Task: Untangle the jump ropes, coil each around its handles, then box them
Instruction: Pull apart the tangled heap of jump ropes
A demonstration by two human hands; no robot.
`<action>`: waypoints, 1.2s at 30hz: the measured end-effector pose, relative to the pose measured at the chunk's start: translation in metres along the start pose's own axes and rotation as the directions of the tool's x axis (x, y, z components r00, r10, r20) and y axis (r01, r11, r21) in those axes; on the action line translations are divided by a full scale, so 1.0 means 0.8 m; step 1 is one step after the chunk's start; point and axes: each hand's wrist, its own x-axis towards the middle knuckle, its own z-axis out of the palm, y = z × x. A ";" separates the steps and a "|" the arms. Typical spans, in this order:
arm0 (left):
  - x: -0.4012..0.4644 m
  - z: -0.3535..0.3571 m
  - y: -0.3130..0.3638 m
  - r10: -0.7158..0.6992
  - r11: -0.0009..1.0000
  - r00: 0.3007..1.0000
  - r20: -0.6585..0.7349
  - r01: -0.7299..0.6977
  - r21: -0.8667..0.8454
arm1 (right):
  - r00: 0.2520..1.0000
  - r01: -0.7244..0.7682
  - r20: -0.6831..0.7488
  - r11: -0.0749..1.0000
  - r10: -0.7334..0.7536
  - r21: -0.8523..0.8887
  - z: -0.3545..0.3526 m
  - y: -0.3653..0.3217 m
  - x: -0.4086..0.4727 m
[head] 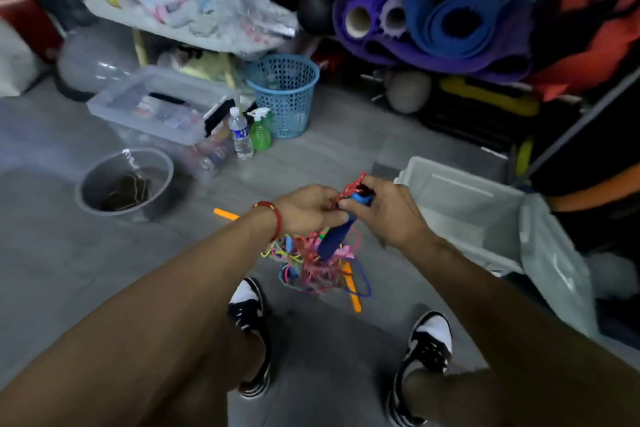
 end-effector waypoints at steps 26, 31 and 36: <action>0.004 0.011 -0.002 -0.007 0.989 0.856 -0.517 0.081 0.120 | 0.888 -0.336 0.155 0.381 0.433 0.861 0.006 -0.019 0.010; -0.003 0.066 0.029 -0.240 0.855 0.933 -0.269 0.072 -0.513 | 0.841 -0.277 0.023 0.394 0.540 0.876 0.032 -0.035 0.010; 0.000 0.050 0.019 -0.236 0.882 0.907 -0.350 0.049 -0.468 | 0.866 -0.230 -0.098 0.563 0.491 0.793 0.014 -0.024 0.025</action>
